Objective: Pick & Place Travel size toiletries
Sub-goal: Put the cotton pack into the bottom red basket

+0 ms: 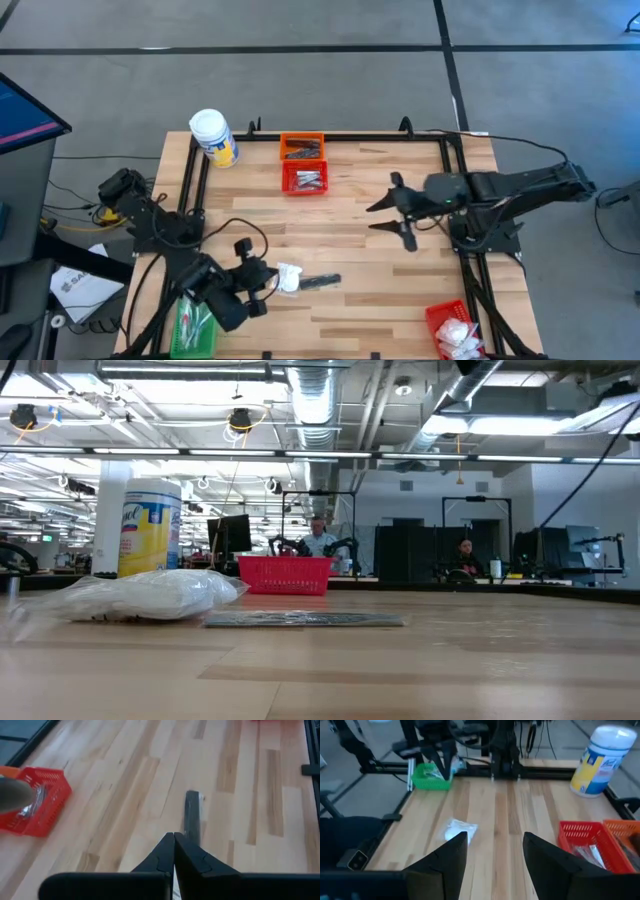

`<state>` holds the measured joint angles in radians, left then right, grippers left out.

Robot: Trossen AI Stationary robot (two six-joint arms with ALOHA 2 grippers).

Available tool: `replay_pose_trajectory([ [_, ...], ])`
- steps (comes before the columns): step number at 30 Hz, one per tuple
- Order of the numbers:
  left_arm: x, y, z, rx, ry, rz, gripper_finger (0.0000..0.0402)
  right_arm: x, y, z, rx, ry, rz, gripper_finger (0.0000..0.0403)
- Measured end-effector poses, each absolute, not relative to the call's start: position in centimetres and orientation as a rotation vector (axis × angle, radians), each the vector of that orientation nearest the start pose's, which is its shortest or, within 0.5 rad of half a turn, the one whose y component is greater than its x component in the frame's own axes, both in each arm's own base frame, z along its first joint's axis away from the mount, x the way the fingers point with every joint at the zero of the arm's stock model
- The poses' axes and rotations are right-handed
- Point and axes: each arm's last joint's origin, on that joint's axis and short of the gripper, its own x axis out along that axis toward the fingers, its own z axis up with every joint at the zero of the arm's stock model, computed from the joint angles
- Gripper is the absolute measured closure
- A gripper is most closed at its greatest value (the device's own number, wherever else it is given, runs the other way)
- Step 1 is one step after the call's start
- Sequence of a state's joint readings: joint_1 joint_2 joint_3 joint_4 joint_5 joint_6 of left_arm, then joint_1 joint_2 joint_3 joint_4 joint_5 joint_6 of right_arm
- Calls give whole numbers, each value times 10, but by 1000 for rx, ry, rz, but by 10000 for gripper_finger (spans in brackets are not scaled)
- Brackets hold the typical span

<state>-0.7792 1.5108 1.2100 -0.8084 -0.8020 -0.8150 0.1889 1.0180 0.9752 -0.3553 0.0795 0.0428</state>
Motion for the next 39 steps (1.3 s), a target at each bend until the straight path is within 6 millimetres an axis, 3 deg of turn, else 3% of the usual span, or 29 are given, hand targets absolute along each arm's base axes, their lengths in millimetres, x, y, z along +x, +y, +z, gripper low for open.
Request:
replay_pose_trajectory([
  [5,230,-184,257,36,744,303,382,196,35,339,-10,320,103,220],
  [12,233,-173,200,75,906,199,318,193,35,337,-17,315,104,222],
  [24,255,-194,134,150,1077,-16,221,196,34,335,-16,321,96,221],
  [31,260,-201,130,158,1065,-21,196,196,34,335,-16,322,96,221],
  [39,261,-199,130,227,1049,-21,195,196,34,335,-16,324,96,219],
])
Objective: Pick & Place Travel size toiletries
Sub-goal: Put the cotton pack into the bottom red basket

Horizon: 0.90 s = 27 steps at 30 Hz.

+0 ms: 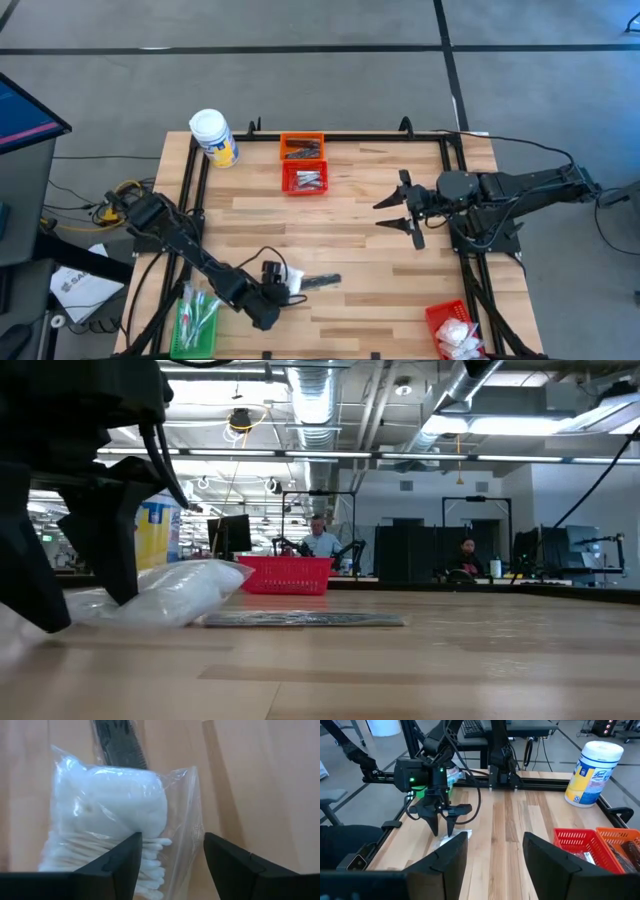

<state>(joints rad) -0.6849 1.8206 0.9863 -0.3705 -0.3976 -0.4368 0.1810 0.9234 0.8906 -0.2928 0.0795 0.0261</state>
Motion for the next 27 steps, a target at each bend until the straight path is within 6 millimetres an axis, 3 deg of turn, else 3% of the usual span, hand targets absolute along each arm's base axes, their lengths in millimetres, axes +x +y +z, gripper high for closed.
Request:
replay_pose_trajectory([
  [6,262,-195,131,365,991,42,201,196,34,335,-19,325,97,222],
  [12,262,-192,132,491,954,92,236,196,34,335,-25,325,98,218],
  [18,260,-189,132,527,958,137,296,196,34,335,-27,326,98,220],
  [23,260,-189,132,447,949,177,384,196,34,335,-28,329,98,222],
  [27,262,-186,131,419,954,194,399,196,34,335,-27,329,98,221],
])
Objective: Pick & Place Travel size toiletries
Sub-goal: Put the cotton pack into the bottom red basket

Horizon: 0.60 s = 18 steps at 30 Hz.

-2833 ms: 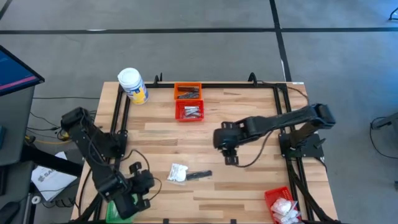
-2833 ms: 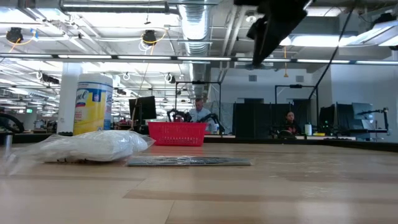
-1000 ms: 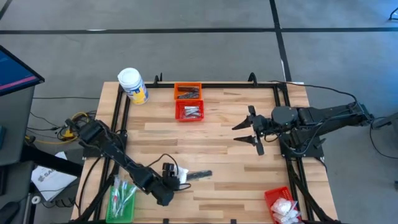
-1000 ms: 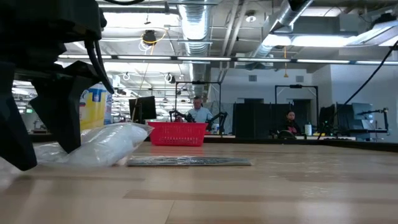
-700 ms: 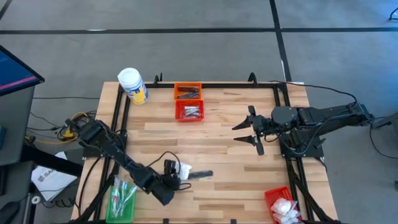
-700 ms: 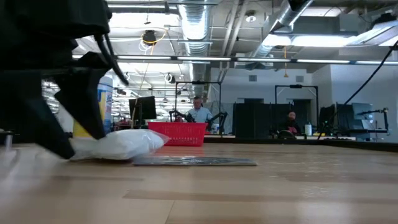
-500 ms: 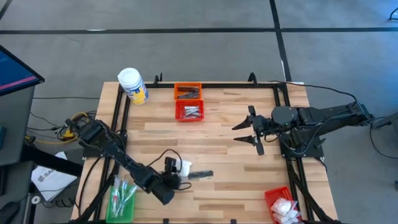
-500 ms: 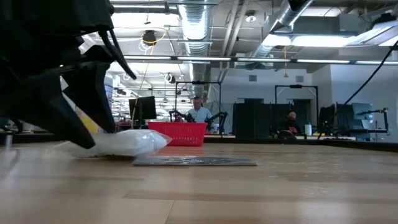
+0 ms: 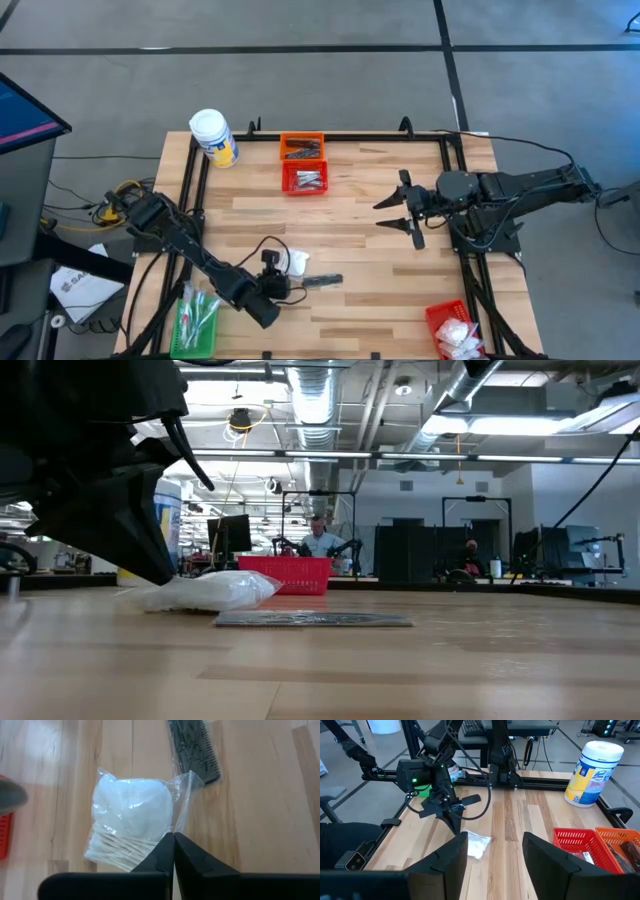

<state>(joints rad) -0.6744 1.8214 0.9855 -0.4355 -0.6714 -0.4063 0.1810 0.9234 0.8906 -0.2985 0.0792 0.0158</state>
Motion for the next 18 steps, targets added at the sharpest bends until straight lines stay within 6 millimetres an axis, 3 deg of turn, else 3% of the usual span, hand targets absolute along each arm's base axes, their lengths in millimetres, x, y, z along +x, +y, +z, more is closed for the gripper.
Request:
replay_pose_trajectory([
  [11,261,-185,133,397,973,183,398,196,33,333,-52,342,102,221],
  [15,255,-188,152,363,936,150,374,196,33,333,-53,344,102,222],
  [18,249,-190,169,344,887,130,332,196,33,333,-53,344,102,221],
])
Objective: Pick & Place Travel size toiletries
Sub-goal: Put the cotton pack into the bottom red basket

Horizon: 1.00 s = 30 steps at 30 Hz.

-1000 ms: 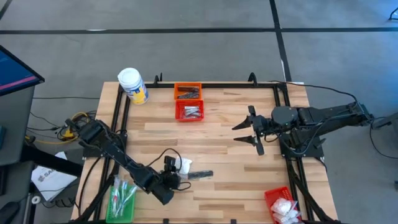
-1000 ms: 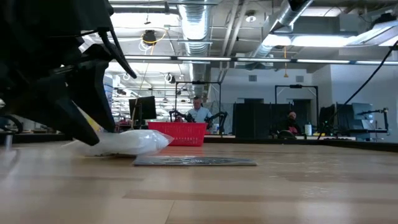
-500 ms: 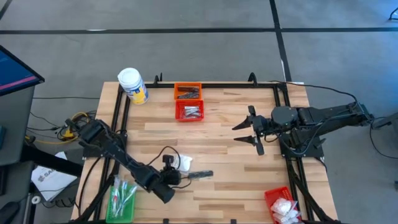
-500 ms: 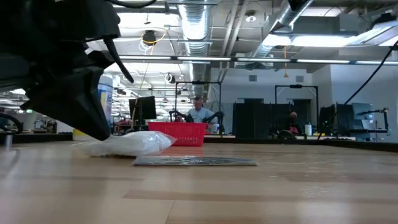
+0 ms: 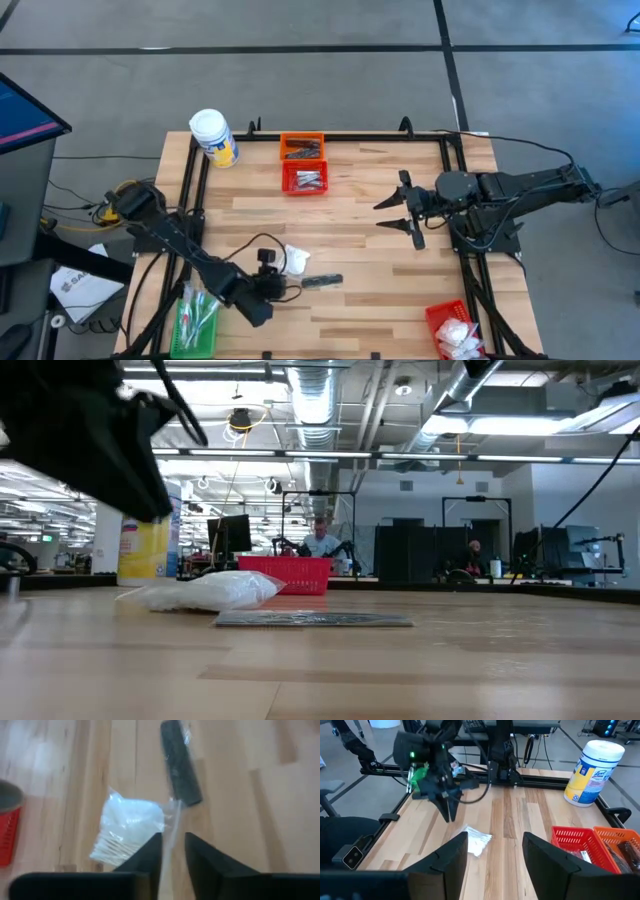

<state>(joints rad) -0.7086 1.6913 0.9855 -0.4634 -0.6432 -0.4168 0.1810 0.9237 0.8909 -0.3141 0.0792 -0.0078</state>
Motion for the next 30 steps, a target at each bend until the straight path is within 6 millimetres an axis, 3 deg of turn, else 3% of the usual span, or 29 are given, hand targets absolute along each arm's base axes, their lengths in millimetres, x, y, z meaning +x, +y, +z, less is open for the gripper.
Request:
replay_pose_trajectory([
  [4,242,-198,170,408,878,80,258,199,34,331,-54,352,102,218],
  [9,245,-202,146,559,918,90,165,206,35,327,-56,374,102,220],
  [15,253,-194,122,652,964,160,116,215,37,318,-66,423,103,222],
  [20,261,-182,114,698,979,247,128,217,35,316,-63,428,91,219],
  [24,271,-164,112,703,1007,318,165,218,31,316,-59,428,74,218],
  [27,280,-146,111,636,1058,341,221,218,30,316,-56,429,68,219],
  [30,289,-131,110,539,1106,350,313,218,30,316,-56,429,69,221],
])
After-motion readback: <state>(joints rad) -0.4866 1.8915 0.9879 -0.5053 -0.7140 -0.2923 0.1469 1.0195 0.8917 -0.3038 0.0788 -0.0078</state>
